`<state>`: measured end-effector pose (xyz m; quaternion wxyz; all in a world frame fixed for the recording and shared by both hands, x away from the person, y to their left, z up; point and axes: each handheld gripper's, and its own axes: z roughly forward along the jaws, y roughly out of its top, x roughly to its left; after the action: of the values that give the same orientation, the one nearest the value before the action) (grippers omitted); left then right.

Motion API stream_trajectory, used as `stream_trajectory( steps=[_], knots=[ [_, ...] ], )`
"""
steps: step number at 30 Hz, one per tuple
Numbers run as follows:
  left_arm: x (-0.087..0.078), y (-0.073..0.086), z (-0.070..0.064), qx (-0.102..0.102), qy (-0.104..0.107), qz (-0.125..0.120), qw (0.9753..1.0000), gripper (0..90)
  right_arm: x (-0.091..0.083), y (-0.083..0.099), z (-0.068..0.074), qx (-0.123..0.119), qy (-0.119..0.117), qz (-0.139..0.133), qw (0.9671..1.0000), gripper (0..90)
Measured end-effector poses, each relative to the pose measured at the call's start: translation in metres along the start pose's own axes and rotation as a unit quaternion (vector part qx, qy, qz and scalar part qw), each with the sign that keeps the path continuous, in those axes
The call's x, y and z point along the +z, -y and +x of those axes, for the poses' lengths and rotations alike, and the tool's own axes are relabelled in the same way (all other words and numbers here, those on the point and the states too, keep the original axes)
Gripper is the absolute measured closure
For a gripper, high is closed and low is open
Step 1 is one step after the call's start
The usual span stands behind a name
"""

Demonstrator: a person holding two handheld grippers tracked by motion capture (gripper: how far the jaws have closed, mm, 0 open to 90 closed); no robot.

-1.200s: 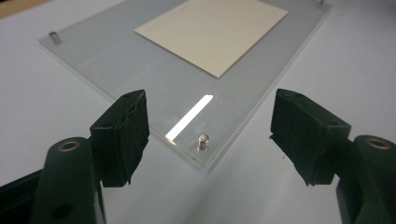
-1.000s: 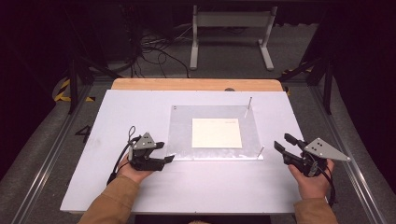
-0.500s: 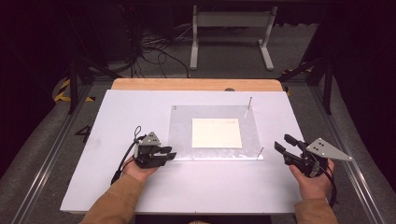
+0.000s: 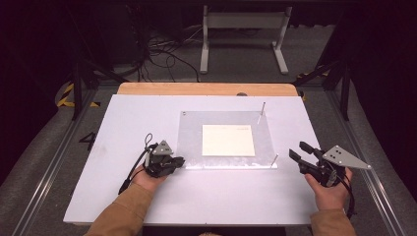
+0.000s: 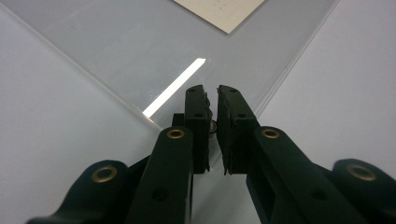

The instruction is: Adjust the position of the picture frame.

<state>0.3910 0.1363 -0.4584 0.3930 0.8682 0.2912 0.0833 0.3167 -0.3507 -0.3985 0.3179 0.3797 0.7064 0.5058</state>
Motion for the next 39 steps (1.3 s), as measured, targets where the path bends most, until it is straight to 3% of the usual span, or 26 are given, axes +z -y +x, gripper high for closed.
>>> stream_trajectory(
  steps=[1, 4, 6, 9, 14, 17, 18, 21, 22, 23, 25, 26, 27, 28, 29, 31, 34, 39],
  knots=[
    [0.0, 0.0, 0.0, 0.003, 0.001, 0.001, 1.0, 82.9, 0.0, 0.0, 0.0, 0.0, 0.0, 0.0, 1.0, 49.4],
    [0.0, -0.001, -0.003, 0.006, 0.037, 0.012, 0.9992, 82.7, 0.0, 0.0, -0.001, 0.001, 0.0, -0.002, 1.0, 49.4],
    [0.0, -0.004, -0.008, 0.02, 0.055, 0.023, 0.998, 82.7, -0.001, -0.001, -0.001, 0.002, 0.0, -0.002, 1.0, 49.4],
    [0.001, -0.007, -0.016, 0.042, 0.084, 0.04, 0.9947, 82.8, -0.002, -0.001, -0.002, 0.005, -0.001, -0.003, 1.0, 49.4],
    [0.004, -0.01, -0.034, 0.061, 0.127, 0.058, 0.9883, 82.9, -0.003, -0.001, -0.002, 0.005, 0.0, -0.004, 1.0, 49.4],
    [0.006, -0.013, -0.043, 0.075, 0.141, 0.068, 0.9848, 83.0, -0.003, -0.001, -0.003, 0.006, -0.001, -0.003, 1.0, 49.5],
    [0.006, -0.013, -0.043, 0.075, 0.141, 0.068, 0.9848, 83.0, -0.003, -0.001, -0.003, 0.006, -0.001, -0.003, 1.0, 49.5],
    [0.009, -0.016, -0.054, 0.102, 0.168, 0.079, 0.9773, 82.9, -0.003, -0.001, -0.003, 0.006, 0.0, -0.003, 1.0, 49.5],
    [0.009, -0.016, -0.054, 0.102, 0.168, 0.079, 0.9773, 82.9, -0.003, -0.001, -0.003, 0.006, 0.0, -0.003, 1.0, 49.5],
    [0.01, -0.016, -0.058, 0.106, 0.174, 0.083, 0.9756, 82.9, -0.003, -0.001, -0.003, 0.007, 0.0, -0.003, 1.0, 49.5],
    [0.011, -0.018, -0.065, 0.12, 0.184, 0.088, 0.9717, 83.0, -0.003, -0.001, -0.003, 0.007, 0.0, -0.002, 1.0, 49.5],
    [0.013, -0.019, -0.074, 0.13, 0.196, 0.092, 0.9676, 83.0, -0.003, -0.001, -0.003, 0.008, 0.0, -0.002, 1.0, 49.5],
    [0.015, -0.02, -0.078, 0.137, 0.201, 0.092, 0.9655, 83.0, -0.003, -0.001, -0.003, 0.007, 0.001, -0.002, 1.0, 49.5],
    [0.015, -0.02, -0.078, 0.137, 0.201, 0.092, 0.9655, 83.0, -0.003, -0.001, -0.003, 0.007, 0.001, -0.002, 1.0, 49.5],
    [0.016, -0.021, -0.086, 0.144, 0.209, 0.096, 0.9624, 83.0, -0.003, -0.001, -0.003, 0.007, 0.002, -0.001, 1.0, 49.5],
    [0.018, -0.023, -0.094, 0.155, 0.217, 0.099, 0.9586, 83.1, -0.003, -0.001, -0.003, 0.007, 0.003, -0.001, 1.0, 49.5],
    [0.02, -0.024, -0.105, 0.164, 0.228, 0.102, 0.9544, 83.0, -0.003, 0.0, -0.004, 0.008, 0.003, 0.001, 1.0, 49.6],
    [0.021, -0.023, -0.108, 0.173, 0.239, 0.097, 0.9504, 74.4, -0.002, 0.001, -0.005, 0.012, 0.007, 0.015, 0.9998, 49.9]
  ],
)
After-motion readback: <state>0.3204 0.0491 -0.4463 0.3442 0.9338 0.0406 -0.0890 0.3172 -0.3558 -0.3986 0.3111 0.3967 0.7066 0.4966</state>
